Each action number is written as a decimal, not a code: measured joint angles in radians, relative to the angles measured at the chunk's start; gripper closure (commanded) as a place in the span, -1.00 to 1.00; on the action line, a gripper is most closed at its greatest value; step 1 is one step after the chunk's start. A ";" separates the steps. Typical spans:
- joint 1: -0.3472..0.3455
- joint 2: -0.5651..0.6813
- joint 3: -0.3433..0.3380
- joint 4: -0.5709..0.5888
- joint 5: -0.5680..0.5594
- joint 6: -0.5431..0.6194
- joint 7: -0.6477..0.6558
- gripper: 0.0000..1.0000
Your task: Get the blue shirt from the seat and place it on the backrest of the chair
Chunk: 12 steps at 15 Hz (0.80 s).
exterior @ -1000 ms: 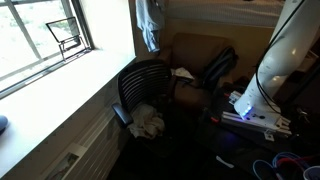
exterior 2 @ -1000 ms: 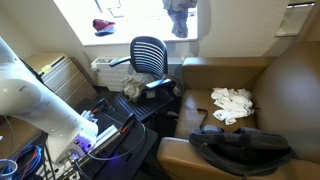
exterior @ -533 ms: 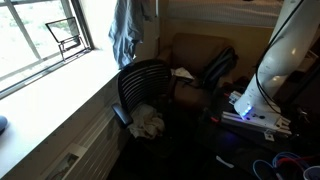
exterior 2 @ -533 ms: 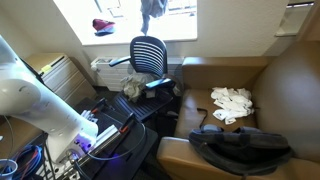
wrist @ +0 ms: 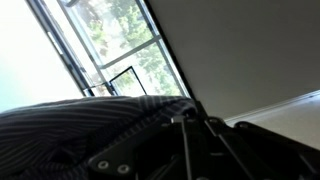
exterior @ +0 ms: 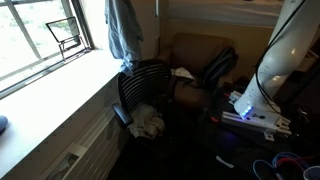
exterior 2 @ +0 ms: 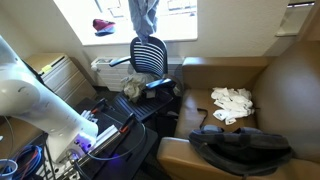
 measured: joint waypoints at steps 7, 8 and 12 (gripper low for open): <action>0.012 -0.002 -0.040 -0.031 -0.065 -0.033 0.025 0.98; 0.017 0.009 -0.027 -0.016 -0.054 -0.001 -0.002 0.98; 0.070 0.138 0.022 0.083 -0.034 0.297 -0.039 0.98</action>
